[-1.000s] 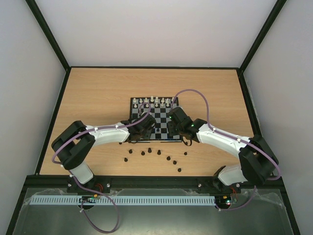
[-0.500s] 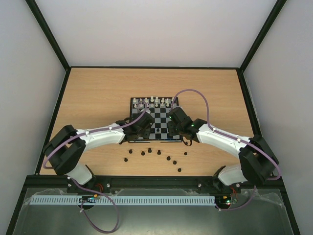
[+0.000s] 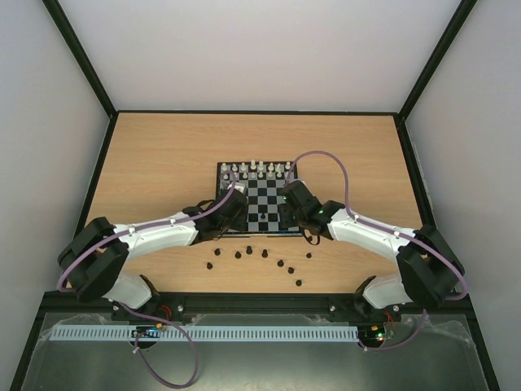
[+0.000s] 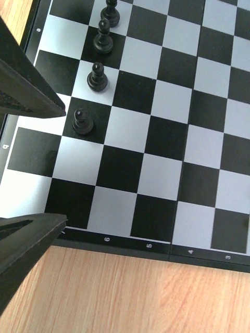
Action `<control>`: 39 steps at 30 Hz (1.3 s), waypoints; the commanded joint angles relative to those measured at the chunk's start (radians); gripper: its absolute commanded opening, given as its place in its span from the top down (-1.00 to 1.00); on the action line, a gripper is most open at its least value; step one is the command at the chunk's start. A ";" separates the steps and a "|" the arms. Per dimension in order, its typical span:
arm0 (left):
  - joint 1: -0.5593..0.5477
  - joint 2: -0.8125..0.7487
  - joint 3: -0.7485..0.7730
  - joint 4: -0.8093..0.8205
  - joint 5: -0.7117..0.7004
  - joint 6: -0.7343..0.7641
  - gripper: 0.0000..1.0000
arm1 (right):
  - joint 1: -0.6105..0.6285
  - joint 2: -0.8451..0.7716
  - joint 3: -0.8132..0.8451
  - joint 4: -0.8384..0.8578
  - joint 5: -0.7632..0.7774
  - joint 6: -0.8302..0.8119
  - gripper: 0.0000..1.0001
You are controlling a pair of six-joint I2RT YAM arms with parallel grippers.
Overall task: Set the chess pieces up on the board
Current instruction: Pick up the chess piece at the center of the board.
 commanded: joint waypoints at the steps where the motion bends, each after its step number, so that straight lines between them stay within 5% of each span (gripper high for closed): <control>1: 0.002 -0.071 -0.035 0.062 -0.034 0.021 -0.04 | -0.003 -0.007 -0.014 0.006 -0.001 0.051 -0.04; 6: 0.002 -0.152 -0.082 0.080 -0.065 0.027 -0.10 | 0.008 -0.084 -0.044 0.040 -0.046 0.066 -0.14; 10: 0.002 -0.213 -0.100 0.079 -0.071 0.028 -0.15 | 0.015 -0.135 -0.077 0.062 -0.077 0.082 -0.40; 14: 0.001 -0.299 -0.128 0.079 -0.078 0.027 -0.35 | 0.019 -0.173 -0.075 0.032 -0.057 0.087 -0.98; 19: 0.000 -0.399 -0.165 0.082 -0.117 0.007 -0.95 | 0.019 -0.245 -0.027 -0.085 -0.013 0.085 -0.97; 26: -0.004 -0.485 -0.188 0.069 -0.135 -0.042 -0.98 | 0.019 -0.321 0.026 -0.182 0.030 0.074 -0.97; 39: -0.004 -0.499 -0.193 0.045 -0.180 -0.077 -0.98 | 0.018 -0.144 0.105 -0.260 0.098 0.127 -0.97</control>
